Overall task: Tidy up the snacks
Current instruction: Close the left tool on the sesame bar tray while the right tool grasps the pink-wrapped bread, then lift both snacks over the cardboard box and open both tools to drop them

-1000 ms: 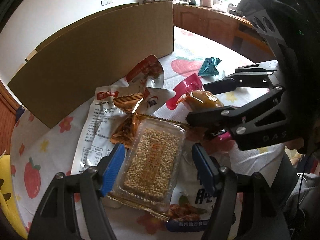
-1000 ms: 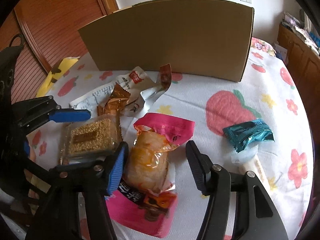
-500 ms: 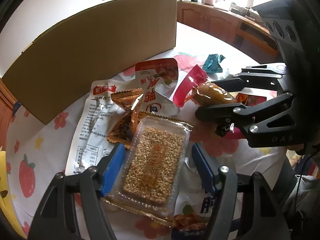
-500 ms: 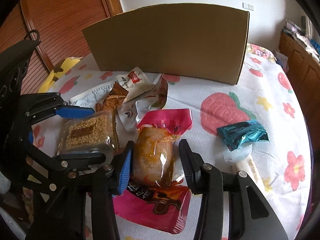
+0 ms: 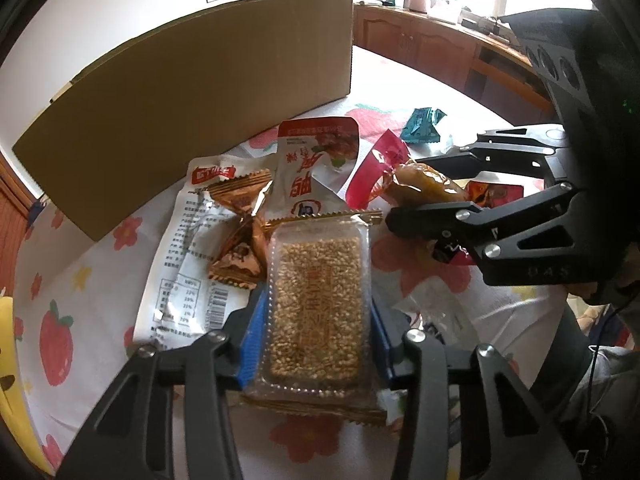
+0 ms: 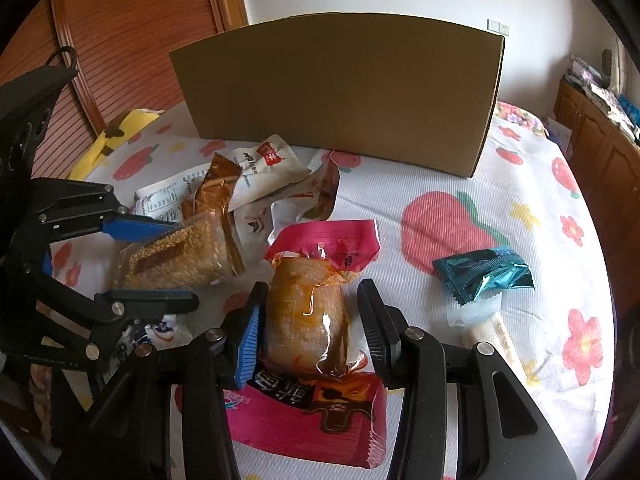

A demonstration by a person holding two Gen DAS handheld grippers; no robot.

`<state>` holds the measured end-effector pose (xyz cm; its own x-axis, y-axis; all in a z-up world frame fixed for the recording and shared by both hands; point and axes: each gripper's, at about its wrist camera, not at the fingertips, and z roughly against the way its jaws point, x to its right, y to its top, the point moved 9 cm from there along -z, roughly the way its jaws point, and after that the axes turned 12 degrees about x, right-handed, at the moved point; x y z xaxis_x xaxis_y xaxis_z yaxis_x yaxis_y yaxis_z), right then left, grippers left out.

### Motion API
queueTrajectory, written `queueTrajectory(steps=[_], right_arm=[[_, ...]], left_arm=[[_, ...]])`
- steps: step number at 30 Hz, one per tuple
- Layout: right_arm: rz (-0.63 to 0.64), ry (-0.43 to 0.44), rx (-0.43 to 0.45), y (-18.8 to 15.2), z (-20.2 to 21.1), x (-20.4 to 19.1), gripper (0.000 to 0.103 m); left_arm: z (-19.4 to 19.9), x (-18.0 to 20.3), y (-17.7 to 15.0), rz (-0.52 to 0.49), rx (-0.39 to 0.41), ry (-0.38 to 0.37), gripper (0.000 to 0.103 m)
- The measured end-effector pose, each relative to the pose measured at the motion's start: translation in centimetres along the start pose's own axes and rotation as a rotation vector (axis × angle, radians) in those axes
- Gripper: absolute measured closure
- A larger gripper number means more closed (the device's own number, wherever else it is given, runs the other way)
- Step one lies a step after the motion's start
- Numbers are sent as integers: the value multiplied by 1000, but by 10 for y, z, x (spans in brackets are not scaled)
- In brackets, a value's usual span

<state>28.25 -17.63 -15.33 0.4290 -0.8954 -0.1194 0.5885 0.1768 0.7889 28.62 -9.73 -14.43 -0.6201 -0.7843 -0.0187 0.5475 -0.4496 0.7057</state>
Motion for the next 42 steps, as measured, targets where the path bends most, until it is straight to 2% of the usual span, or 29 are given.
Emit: queueTrajectory(steps=[11, 19, 42], right_arm=[[-10, 3, 4, 0, 1, 1, 59], [-21, -1, 11, 0, 4, 3, 62], [7, -19, 34, 11, 17, -2, 63]], left_arm=[[25, -4, 4, 55, 76, -4, 59], [44, -10, 14, 83, 139, 27, 59], [66, -28, 26, 131, 224, 90, 59]])
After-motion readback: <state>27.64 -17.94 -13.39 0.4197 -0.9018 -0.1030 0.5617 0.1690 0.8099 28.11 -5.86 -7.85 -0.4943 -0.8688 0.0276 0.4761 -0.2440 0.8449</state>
